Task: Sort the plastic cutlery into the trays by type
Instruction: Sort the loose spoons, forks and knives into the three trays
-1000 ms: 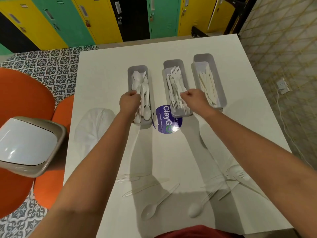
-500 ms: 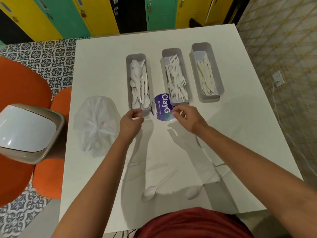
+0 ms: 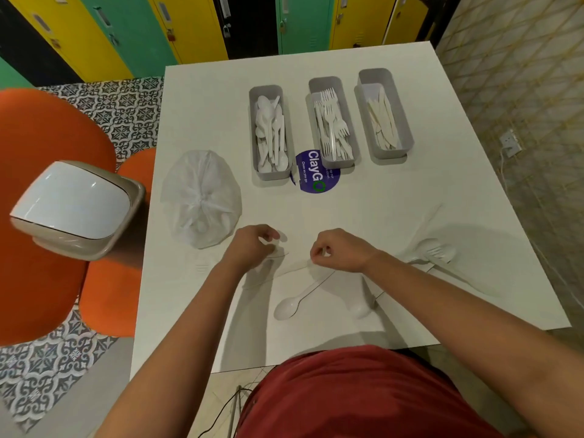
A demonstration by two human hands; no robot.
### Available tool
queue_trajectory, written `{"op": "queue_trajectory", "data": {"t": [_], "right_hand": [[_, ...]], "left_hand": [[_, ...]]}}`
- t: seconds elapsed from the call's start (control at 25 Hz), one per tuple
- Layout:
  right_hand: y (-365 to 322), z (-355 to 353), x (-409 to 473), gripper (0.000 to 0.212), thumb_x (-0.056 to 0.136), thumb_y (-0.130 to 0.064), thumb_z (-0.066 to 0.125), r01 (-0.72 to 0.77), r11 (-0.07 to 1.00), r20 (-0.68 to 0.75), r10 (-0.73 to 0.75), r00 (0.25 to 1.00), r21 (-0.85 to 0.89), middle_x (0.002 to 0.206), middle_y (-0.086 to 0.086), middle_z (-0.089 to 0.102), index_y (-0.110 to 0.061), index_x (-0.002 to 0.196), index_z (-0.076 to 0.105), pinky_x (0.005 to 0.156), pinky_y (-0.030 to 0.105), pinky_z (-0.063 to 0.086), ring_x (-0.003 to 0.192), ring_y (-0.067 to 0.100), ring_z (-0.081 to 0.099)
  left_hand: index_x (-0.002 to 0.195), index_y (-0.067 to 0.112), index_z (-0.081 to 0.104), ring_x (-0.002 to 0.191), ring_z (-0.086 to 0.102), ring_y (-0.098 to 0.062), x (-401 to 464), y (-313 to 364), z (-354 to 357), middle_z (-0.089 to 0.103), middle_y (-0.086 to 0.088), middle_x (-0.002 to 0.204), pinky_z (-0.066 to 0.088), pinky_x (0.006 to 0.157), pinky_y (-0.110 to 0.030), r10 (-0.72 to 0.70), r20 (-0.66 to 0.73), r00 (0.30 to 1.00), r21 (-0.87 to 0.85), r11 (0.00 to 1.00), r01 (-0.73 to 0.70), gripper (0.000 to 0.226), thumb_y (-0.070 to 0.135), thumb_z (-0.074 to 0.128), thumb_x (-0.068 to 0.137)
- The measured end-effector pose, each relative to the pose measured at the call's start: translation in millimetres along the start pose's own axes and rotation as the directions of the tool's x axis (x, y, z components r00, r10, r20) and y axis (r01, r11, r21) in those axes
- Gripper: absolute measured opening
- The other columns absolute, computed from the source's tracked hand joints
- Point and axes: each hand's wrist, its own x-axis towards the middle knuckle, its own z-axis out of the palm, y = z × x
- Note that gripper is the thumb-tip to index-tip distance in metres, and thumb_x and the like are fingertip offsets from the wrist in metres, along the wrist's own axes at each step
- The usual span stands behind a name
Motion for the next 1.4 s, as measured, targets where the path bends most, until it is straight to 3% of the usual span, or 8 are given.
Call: {"op": "queue_trajectory", "data": {"t": [0.12, 0.28, 0.44, 0.84, 1.04, 1.12, 1.24, 1.4], "right_hand": [[-0.2, 21.0, -8.6, 0.02, 0.081, -0.027, 0.066, 0.049, 0.988, 0.093, -0.035, 0.995, -0.149, 0.105, -0.006, 0.059, -0.021, 0.1, 0.071, 0.075, 0.02, 0.038, 0.097, 0.009, 0.053], [-0.6, 32.0, -14.0, 0.021, 0.084, -0.03, 0.065, 0.07, 0.967, 0.04, -0.062, 0.997, -0.246, 0.111, -0.004, 0.058, -0.023, 0.103, 0.07, 0.079, 0.023, 0.037, 0.102, 0.014, 0.051], [1.9, 30.5, -18.5, 0.021, 0.089, -0.026, 0.06, 0.018, 0.975, 0.009, -0.016, 1.0, -0.221, 0.112, -0.001, 0.061, -0.018, 0.106, 0.069, 0.083, 0.024, 0.036, 0.106, 0.016, 0.05], [7.4, 30.8, -17.9, 0.022, 0.094, -0.016, 0.051, -0.012, 0.897, -0.02, 0.004, 1.0, -0.442, 0.113, -0.001, 0.059, -0.019, 0.111, 0.063, 0.081, 0.028, 0.034, 0.105, 0.021, 0.049], [23.3, 23.4, -27.2, 0.019, 0.092, -0.014, 0.052, -0.158, 0.946, -0.087, 0.139, 0.986, -0.283, 0.107, 0.002, 0.061, -0.017, 0.106, 0.064, 0.083, 0.032, 0.04, 0.101, 0.022, 0.052], [30.9, 14.8, -33.7, 0.016, 0.092, -0.012, 0.052, -0.217, 0.973, -0.194, 0.198, 0.961, -0.084, 0.101, 0.004, 0.062, -0.014, 0.102, 0.064, 0.077, 0.032, 0.042, 0.088, 0.019, 0.055], [42.7, -2.7, -35.5, 0.014, 0.092, -0.011, 0.05, -0.234, 0.945, -0.361, 0.306, 0.881, 0.228, 0.091, 0.0, 0.059, -0.013, 0.099, 0.062, 0.057, 0.022, 0.036, 0.059, 0.004, 0.044], [53.7, -34.9, -21.4, 0.015, 0.091, -0.011, 0.051, -0.24, 0.906, -0.367, 0.368, 0.854, 0.349, 0.093, -0.004, 0.058, -0.014, 0.101, 0.062, 0.061, 0.022, 0.039, 0.062, 0.004, 0.046]], "left_hand": [[0.098, 0.018, 0.069, 0.086, 0.057, -0.014, -17.1, -9.9, 12.5, 0.061, 0.005, 0.097, 0.044, 0.073, -0.02, 0.0, 0.095, 0.995, 0.13, 0.991, -0.013, 0.021, 0.013, 0.068, 0.078], [0.107, 0.017, 0.065, 0.101, 0.059, -0.019, -27.4, -22.3, 27.5, 0.062, 0.0, 0.107, 0.048, 0.084, -0.03, 0.015, 0.149, 0.989, 0.328, 0.943, -0.064, 0.031, 0.009, 0.066, 0.076], [0.101, 0.012, 0.067, 0.099, 0.061, -0.023, -30.6, -22.8, 36.5, 0.066, -0.006, 0.104, 0.05, 0.082, -0.031, 0.045, 0.065, 0.997, 0.309, 0.949, -0.063, 0.022, 0.009, 0.054, 0.084], [0.089, 0.014, 0.06, 0.092, 0.06, -0.026, -19.8, -21.1, 39.5, 0.062, -0.006, 0.092, 0.04, 0.069, -0.028, 0.041, 0.159, 0.986, 0.394, 0.913, -0.101, 0.012, 0.007, 0.05, 0.086], [0.094, 0.006, 0.065, 0.08, 0.05, -0.016, -11.6, -8.4, 32.1, 0.059, -0.003, 0.088, 0.035, 0.069, -0.022, 0.029, 0.0, 1.0, 0.157, 0.987, -0.029, 0.016, 0.005, 0.051, 0.086], [0.096, 0.004, 0.065, 0.081, 0.05, -0.016, -5.1, 1.7, 26.8, 0.06, -0.005, 0.088, 0.032, 0.066, -0.018, 0.016, -0.068, 0.998, 0.052, 0.999, -0.012, 0.014, 0.004, 0.054, 0.086], [0.092, 0.007, 0.065, 0.081, 0.051, -0.016, 5.4, 20.9, 21.5, 0.057, 0.001, 0.076, 0.03, 0.056, -0.02, -0.014, -0.076, 0.997, -0.076, 0.997, 0.008, 0.008, 0.009, 0.061, 0.086], [0.078, 0.014, 0.059, 0.072, 0.052, -0.017, 22.5, 44.1, 20.9, 0.057, 0.002, 0.072, 0.039, 0.06, -0.023, -0.098, -0.094, 0.991, -0.251, 0.965, 0.072, 0.009, 0.012, 0.062, 0.086]]}}
